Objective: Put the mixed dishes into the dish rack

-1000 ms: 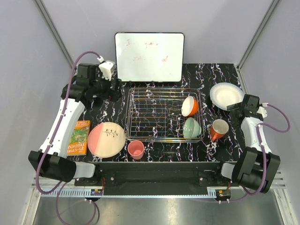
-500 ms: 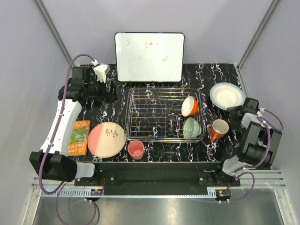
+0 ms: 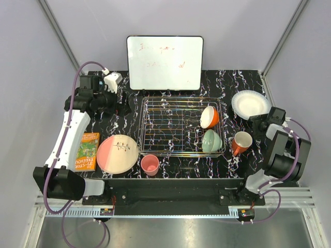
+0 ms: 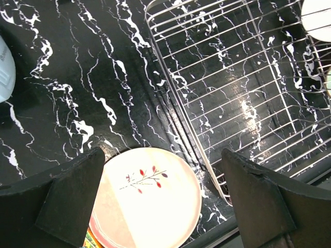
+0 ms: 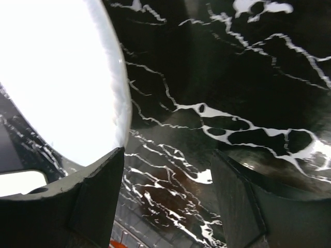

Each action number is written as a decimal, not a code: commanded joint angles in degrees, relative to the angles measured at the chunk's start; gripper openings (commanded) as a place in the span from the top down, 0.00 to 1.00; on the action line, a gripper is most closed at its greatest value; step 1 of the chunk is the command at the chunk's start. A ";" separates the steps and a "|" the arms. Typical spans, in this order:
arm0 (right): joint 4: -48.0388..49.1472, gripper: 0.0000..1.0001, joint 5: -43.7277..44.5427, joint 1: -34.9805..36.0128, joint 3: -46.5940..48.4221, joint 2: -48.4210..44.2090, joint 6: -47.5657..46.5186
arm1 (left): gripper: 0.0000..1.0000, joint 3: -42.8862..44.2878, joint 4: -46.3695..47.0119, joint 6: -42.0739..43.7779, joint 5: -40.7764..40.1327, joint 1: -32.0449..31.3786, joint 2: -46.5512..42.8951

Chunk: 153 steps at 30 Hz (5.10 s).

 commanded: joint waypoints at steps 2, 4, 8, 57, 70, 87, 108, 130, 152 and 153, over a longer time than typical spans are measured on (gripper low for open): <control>3.16 0.26 -5.65 -0.03 0.47 -4.76 1.87 | 0.01 -0.17 1.05 0.08 2.73 0.36 -0.56; 3.16 0.26 -5.93 -0.03 -0.94 -7.57 2.05 | 0.01 -0.34 0.96 0.25 2.90 0.36 -0.47; 3.34 0.26 -3.90 -0.03 -1.03 -9.16 1.78 | 0.02 -0.52 0.96 0.16 3.25 0.36 -0.29; 6.77 0.32 8.84 -0.03 11.54 13.60 3.02 | 0.01 0.01 -0.44 1.22 3.08 2.65 -4.25; 4.75 0.67 7.88 -0.03 8.82 12.90 1.35 | 0.01 -0.08 -0.53 1.22 3.17 2.65 -4.51; -0.87 1.00 2.25 2.60 17.23 2.54 -6.73 | 0.02 -2.45 -0.62 2.54 2.29 2.65 -1.08; -7.92 1.00 20.27 29.14 49.69 -3.88 -59.00 | 0.03 -5.88 -0.80 2.89 2.46 2.65 -0.91; -8.17 1.00 4.89 51.99 35.36 -13.29 -121.25 | 0.04 -7.11 -0.71 2.54 2.20 2.65 0.14; -10.81 1.00 1.55 54.90 35.53 -9.34 -127.85 | 0.05 -6.67 -0.36 2.36 2.11 2.65 0.85; -10.81 1.00 1.63 54.90 35.45 -9.16 -127.94 | 0.05 -6.67 -0.27 2.36 2.20 2.65 0.94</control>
